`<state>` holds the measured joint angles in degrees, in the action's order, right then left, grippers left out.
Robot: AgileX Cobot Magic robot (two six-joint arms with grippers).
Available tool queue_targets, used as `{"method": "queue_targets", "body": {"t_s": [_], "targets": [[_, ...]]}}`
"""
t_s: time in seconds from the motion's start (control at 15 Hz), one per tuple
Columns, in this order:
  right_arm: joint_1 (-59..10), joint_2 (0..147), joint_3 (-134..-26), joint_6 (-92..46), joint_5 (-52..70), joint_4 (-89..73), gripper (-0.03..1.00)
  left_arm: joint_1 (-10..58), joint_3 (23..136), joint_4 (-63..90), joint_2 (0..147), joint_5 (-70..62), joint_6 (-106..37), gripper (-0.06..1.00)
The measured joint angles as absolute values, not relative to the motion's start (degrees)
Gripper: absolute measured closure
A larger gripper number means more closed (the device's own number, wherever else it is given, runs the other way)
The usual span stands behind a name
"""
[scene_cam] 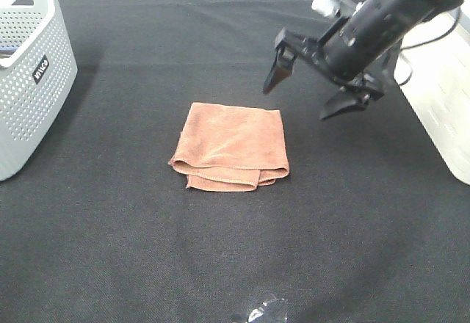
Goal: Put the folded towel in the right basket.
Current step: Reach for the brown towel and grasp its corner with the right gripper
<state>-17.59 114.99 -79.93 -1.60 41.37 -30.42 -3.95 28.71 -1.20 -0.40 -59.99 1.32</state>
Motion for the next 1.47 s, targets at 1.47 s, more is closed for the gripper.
{"method": "queue_targets", "body": {"t_s": [1.47], "targets": [[-16.62,128.74,-83.31,-7.68,36.38,-39.76,0.07,-3.95,28.71,-1.09,-0.4,-59.99,1.09,-0.05]]}}
